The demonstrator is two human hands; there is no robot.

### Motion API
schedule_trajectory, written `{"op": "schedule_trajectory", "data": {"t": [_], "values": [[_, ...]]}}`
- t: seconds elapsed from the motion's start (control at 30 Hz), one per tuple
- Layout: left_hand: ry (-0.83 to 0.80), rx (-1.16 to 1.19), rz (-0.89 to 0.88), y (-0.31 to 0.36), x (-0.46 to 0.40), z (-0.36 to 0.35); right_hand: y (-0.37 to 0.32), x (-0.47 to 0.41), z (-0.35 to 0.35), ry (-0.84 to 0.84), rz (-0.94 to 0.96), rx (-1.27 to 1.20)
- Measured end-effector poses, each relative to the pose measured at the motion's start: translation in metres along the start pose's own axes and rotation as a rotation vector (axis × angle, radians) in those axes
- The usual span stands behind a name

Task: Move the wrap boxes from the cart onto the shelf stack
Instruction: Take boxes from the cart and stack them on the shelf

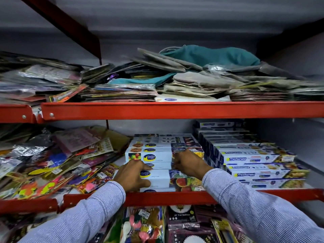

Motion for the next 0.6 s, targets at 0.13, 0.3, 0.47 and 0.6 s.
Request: {"op": "schedule_trajectory", "data": {"t": [0.13, 0.3, 0.47, 0.6], "values": [[0.043, -0.056, -0.04, 0.0, 0.0, -0.009, -0.01, 0.018, -0.008, -0.004, 0.098, -0.008], [0.118, -0.043, -0.057, 0.001, 0.008, -0.021, -0.013, 0.043, -0.025, 0.011, 0.11, -0.046], [0.173, 0.014, -0.06, 0.004, 0.011, -0.02, -0.005, 0.041, -0.029, 0.032, 0.112, -0.034], [0.17, 0.024, -0.05, 0.004, 0.009, -0.021, -0.003, 0.04, -0.03, 0.019, 0.111, -0.016]]}}
Point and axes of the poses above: each hand's wrist, its own x-axis away from the middle knuckle, its own z-axis out of the back of the hand, y = z × x, the point moved 10 cm from there along -x, towards the middle knuckle, and after that the axes turned 2 degrees about -z, right-handed, at the moved point
